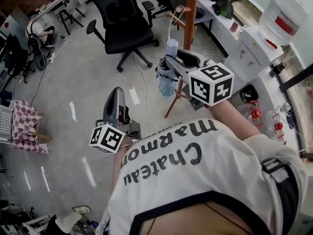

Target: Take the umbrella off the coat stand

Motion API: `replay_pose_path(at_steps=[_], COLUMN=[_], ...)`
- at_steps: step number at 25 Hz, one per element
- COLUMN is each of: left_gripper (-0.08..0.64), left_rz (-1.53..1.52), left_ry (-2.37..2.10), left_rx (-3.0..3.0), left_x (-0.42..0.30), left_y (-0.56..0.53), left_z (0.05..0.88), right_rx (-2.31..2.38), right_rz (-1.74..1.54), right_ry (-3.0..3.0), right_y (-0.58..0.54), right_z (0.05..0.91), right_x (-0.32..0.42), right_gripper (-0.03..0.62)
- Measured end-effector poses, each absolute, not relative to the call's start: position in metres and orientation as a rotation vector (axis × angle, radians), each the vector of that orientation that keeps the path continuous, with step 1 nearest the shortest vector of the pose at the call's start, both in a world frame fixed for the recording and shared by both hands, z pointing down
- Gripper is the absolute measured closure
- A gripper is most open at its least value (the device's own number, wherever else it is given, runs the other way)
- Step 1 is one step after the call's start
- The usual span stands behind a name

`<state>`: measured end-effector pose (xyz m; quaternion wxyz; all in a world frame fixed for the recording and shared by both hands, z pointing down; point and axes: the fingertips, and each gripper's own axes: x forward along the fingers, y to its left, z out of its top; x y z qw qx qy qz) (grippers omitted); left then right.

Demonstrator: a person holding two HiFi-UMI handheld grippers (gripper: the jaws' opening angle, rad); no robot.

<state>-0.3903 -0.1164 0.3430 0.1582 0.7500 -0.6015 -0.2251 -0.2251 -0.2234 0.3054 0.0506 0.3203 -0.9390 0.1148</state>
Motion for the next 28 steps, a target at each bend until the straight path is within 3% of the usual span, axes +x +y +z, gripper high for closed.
replay_pose_path(at_steps=[28], left_gripper=[0.538], left_rz=[-0.626], left_ry=[-1.954], left_rx=[2.000], left_x=[-0.334], left_y=[-0.084], left_z=[0.323], right_rx=[0.672], right_rz=[0.350], right_ry=[-2.968], right_y=[-0.216], right_z=[0.288], right_x=[-0.193], right_gripper=[0.439])
